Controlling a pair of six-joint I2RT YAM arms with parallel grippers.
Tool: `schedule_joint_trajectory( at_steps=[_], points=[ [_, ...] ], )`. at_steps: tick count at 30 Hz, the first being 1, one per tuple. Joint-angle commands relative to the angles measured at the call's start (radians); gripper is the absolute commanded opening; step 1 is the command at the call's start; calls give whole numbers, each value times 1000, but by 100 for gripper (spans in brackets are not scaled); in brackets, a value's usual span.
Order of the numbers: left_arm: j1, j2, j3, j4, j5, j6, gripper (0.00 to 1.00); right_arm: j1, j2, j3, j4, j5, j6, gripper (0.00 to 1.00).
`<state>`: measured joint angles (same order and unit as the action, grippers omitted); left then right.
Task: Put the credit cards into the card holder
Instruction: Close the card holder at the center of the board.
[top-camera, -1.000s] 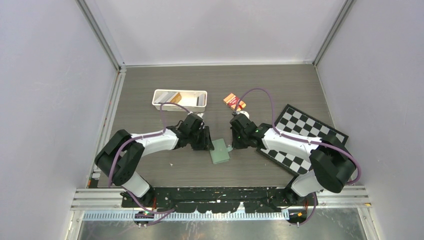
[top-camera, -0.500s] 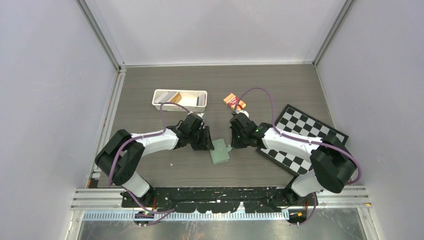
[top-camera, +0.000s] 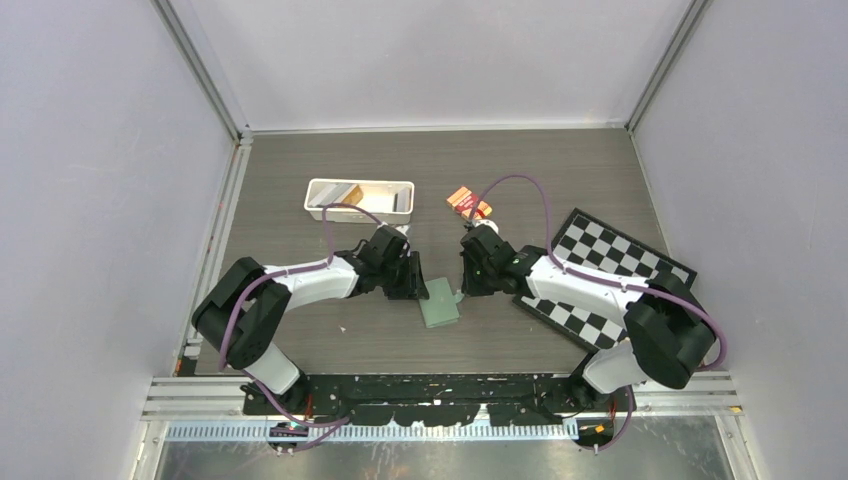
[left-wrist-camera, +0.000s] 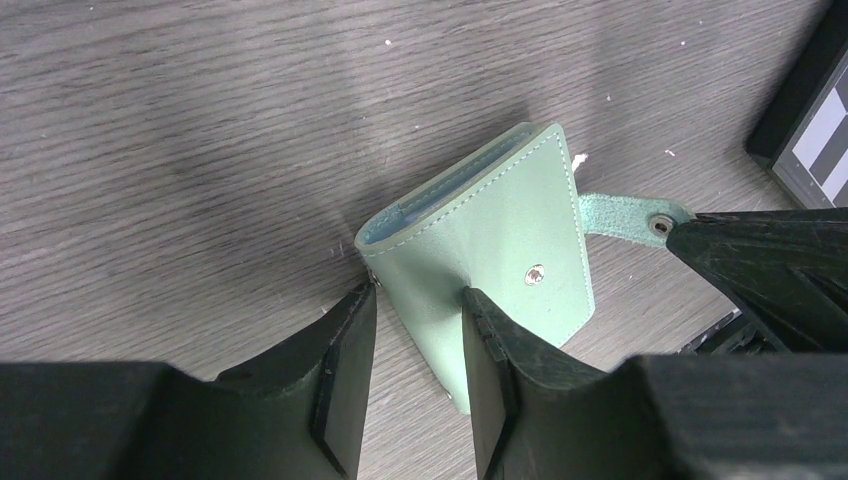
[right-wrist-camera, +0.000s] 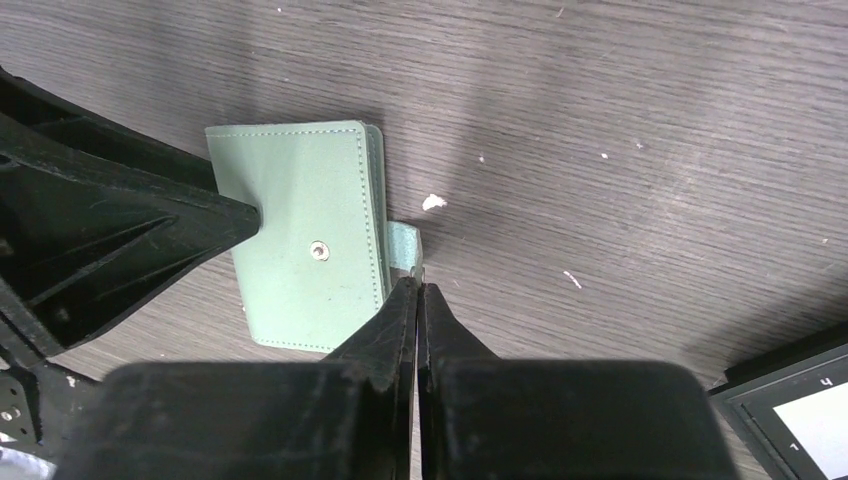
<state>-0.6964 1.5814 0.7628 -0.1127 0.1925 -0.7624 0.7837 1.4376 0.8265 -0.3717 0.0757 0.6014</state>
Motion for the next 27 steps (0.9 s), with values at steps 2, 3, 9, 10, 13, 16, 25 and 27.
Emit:
schedule_joint_trajectory(
  at_steps=[2,3,9,10,13,16,25,27],
  points=[
    [-3,31,-2,-47,-38,28,39,3,-48,12,50,-15,15,1],
    [-4,32,-2,-47,-40,28,39,3,-48,5,61,-23,17,1],
    [-8,40,2,-61,-55,35,39,-6,-48,-50,190,-147,30,1],
    [-9,42,3,-66,-59,38,39,-8,-50,-63,220,-171,34,1],
    [-12,44,9,-80,-71,43,39,-8,-45,-86,280,-227,38,1],
    [-15,46,9,-87,-79,43,39,-9,-25,-88,300,-253,37,0],
    [-15,51,13,-91,-79,44,35,-9,35,-69,292,-264,20,1],
    [-16,52,13,-90,-79,44,34,-10,49,-67,287,-263,17,1]
  ],
)
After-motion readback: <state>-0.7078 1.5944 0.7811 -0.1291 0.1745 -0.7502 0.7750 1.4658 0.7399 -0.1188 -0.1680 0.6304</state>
